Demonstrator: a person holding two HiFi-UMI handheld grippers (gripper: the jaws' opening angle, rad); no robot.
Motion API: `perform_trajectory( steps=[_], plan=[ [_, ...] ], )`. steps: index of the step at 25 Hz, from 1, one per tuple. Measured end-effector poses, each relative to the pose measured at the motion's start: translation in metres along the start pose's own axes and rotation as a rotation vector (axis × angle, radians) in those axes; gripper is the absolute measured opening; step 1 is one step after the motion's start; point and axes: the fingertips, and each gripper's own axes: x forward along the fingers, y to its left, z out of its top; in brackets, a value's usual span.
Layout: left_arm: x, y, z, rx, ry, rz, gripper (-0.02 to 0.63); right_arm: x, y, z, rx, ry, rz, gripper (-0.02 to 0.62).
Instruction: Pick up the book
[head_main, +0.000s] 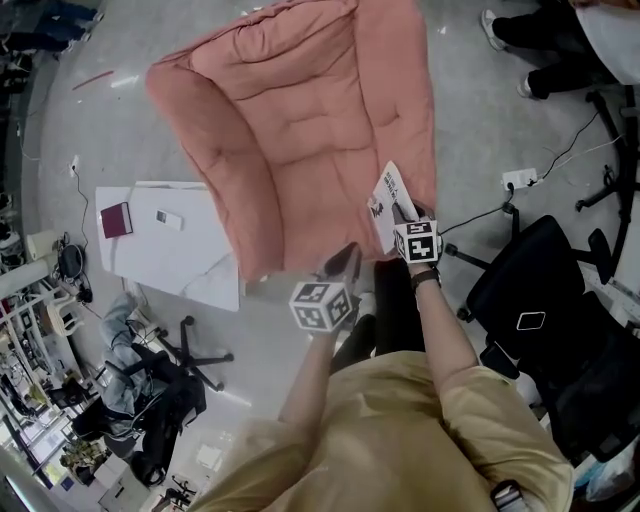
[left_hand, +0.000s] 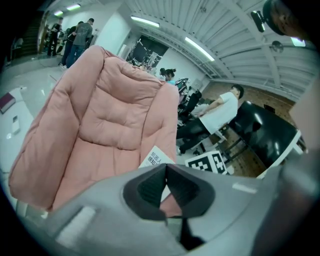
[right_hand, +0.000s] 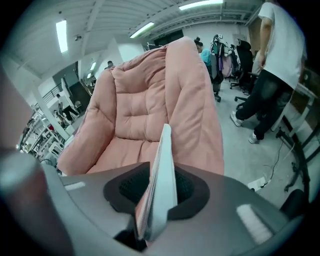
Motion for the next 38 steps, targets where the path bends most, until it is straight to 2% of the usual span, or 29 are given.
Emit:
perform_trajectory(
  steps=[1,6,13,15,18,20,23,26,29,31,35,38],
  plan=[
    [-0.003,0.001,-0.001,-0.001,-0.004,0.003,0.003,0.0,-0.001,-0.001,0.015,0.006,-0.008,0.081],
    [-0.02,0.002,-0.006,-0.016,-0.03,0.012,0.003,-0.012,0.01,-0.003,0.133,0.0,0.047,0.054],
    [-0.056,0.003,-0.007,-0.015,-0.084,0.012,0.003,-0.064,0.053,0.0,0.066,-0.03,0.143,0.052],
    [-0.068,0.002,-0.009,-0.008,-0.092,0.001,0.003,-0.084,0.066,0.001,0.021,-0.025,0.165,0.052],
    [-0.08,-0.006,-0.017,0.024,-0.07,-0.051,0.003,-0.116,0.083,0.006,-0.13,-0.003,0.194,0.051],
    [-0.087,-0.009,-0.022,0.033,-0.066,-0.074,0.081,-0.14,0.097,0.014,-0.249,0.012,0.229,0.051],
    [-0.106,-0.01,-0.026,0.047,-0.087,-0.096,0.119,-0.185,0.124,0.032,-0.375,-0.001,0.3,0.051],
    [-0.126,-0.018,-0.027,0.109,-0.1,-0.144,0.183,-0.236,0.151,0.058,-0.421,-0.051,0.373,0.051],
    [-0.149,-0.032,-0.02,0.21,-0.119,-0.223,0.291,-0.287,0.182,0.081,-0.48,-0.086,0.448,0.051],
    [-0.167,-0.043,-0.011,0.283,-0.142,-0.275,0.336,-0.318,0.201,0.089,-0.545,-0.081,0.494,0.051],
    [-0.21,-0.076,0.0,0.437,-0.192,-0.407,0.371,-0.375,0.236,0.089,-0.656,-0.061,0.576,0.051],
    [-0.232,-0.097,-0.004,0.523,-0.183,-0.506,0.371,-0.41,0.262,0.088,-0.724,-0.087,0.65,0.051]
  ],
)
